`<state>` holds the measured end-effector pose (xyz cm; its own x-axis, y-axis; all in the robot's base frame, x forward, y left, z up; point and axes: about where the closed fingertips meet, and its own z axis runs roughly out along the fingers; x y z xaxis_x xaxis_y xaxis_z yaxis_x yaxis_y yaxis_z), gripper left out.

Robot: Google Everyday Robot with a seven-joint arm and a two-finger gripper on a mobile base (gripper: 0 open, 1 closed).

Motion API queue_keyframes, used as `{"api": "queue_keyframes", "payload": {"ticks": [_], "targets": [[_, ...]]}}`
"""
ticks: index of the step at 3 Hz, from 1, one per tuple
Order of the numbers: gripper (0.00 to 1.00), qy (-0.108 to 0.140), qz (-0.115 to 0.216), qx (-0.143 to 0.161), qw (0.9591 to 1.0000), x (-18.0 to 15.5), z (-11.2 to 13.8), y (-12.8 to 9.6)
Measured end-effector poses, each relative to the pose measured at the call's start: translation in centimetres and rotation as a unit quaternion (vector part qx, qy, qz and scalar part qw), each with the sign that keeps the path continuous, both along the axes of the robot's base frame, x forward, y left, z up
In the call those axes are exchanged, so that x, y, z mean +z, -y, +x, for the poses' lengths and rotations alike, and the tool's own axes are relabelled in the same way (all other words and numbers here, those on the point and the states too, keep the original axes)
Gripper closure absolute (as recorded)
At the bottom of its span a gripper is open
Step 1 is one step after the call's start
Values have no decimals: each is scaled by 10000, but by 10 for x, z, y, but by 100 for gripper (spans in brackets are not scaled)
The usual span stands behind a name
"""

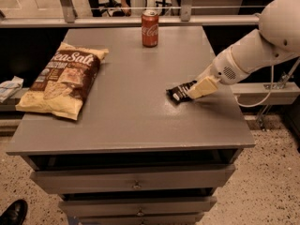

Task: Move rxbar chocolate near coke can

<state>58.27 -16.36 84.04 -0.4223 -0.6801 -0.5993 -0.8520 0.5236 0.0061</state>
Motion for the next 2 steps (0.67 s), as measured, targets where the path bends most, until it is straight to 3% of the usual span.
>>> {"api": "queue_keyframes", "payload": {"ticks": [1, 2], "targets": [[92, 16, -34, -3, 10000, 13, -5, 3], [100, 118, -23, 14, 9999, 32, -12, 4]]}}
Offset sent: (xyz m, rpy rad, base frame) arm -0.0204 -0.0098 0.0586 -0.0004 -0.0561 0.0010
